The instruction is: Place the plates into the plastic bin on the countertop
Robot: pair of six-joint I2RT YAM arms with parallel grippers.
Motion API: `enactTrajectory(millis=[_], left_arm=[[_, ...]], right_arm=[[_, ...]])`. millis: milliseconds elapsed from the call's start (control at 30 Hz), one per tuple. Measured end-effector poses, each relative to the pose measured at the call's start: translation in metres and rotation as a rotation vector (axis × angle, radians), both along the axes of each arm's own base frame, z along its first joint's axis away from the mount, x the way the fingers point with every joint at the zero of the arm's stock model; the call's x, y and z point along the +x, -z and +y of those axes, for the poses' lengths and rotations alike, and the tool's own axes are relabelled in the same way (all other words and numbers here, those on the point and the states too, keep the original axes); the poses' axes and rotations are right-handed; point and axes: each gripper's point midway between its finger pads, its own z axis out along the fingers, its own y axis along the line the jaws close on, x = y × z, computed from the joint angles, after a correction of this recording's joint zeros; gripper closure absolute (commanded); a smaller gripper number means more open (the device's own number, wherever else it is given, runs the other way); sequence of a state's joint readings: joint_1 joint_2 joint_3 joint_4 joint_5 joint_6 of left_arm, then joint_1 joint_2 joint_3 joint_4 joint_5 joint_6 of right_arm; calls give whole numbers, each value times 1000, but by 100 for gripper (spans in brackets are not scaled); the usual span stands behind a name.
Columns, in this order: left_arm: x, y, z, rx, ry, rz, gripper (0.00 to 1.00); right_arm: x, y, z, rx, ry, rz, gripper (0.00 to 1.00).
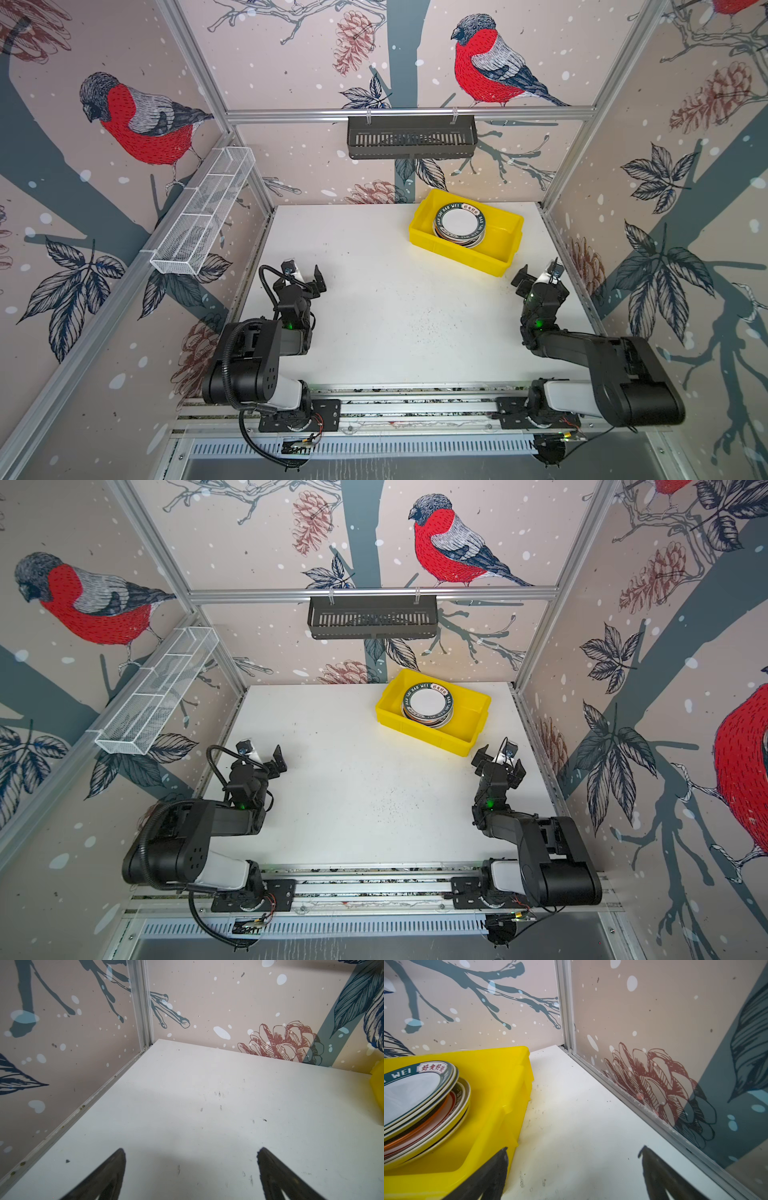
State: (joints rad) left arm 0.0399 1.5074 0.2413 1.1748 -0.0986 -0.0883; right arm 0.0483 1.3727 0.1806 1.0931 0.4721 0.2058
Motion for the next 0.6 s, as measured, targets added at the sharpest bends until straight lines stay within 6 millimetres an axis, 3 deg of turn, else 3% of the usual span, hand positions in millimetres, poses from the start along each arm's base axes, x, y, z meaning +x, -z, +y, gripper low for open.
enactTrajectory(millis=[67, 200, 367, 467, 600], left_arm=[[-2, 7, -5, 5, 31, 17, 3], [-1, 8, -8, 7, 51, 16, 3], [-1, 5, -12, 10, 73, -3, 2], [-2, 5, -13, 18, 79, -1, 2], [1, 2, -22, 36, 125, -9, 2]], right_arm=[[-6, 14, -4, -4, 6, 28, 1], [10, 0, 3, -8, -57, -15, 1], [21, 15, 27, -45, -168, 33, 1], [25, 4, 26, -49, -168, 0, 1], [26, 6, 28, -53, -185, 15, 1]])
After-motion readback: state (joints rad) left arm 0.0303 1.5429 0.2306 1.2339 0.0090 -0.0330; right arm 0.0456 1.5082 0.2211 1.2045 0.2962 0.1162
